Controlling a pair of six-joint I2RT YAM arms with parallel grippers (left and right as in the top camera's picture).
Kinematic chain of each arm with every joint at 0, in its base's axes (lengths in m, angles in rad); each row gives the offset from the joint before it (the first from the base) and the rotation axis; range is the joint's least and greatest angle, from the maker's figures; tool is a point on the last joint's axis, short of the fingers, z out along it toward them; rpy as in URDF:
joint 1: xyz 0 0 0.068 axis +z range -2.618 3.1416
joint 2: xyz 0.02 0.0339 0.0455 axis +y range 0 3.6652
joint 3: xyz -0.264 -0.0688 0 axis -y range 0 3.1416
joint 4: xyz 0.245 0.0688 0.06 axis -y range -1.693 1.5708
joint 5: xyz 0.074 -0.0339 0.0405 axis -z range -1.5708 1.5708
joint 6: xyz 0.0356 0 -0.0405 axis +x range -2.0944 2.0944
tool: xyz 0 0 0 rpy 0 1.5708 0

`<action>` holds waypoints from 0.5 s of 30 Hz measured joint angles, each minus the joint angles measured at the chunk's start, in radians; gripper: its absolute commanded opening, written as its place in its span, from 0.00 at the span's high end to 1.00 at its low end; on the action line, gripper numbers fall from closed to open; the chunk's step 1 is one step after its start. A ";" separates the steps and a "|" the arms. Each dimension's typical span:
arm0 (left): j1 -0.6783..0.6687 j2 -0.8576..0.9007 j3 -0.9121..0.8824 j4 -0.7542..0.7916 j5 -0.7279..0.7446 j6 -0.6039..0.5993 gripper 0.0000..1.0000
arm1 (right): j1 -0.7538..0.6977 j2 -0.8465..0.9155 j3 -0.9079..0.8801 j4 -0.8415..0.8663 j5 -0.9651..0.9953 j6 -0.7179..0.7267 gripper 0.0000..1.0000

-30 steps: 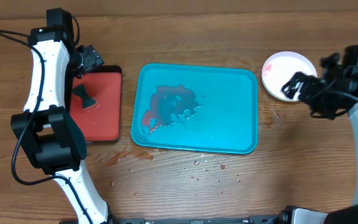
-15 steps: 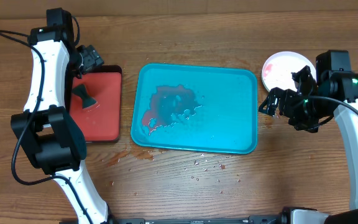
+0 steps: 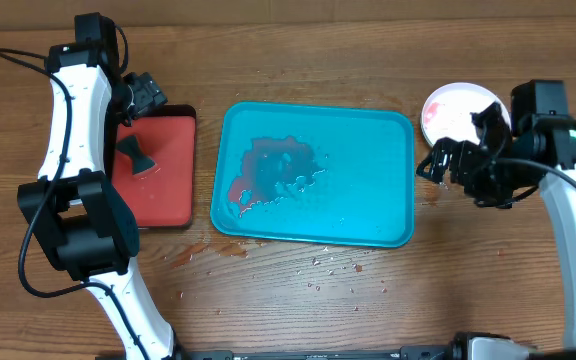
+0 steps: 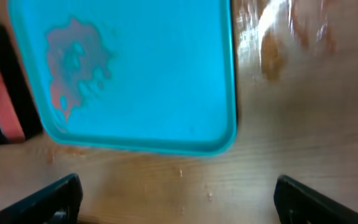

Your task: Clean dirty plates on tray and stack at the side

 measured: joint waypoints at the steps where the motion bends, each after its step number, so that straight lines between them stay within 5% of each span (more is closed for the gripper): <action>1: 0.000 0.000 0.000 0.000 0.000 0.000 0.00 | 0.001 -0.034 -0.010 0.039 0.001 -0.001 0.00; 9: 0.000 0.000 0.000 0.000 0.000 0.000 0.00 | 0.005 -0.410 -0.140 0.267 -0.002 -0.026 0.00; 15: 0.000 0.000 0.000 0.000 0.001 0.000 0.00 | 0.006 -0.689 -0.443 0.545 -0.005 -0.042 0.00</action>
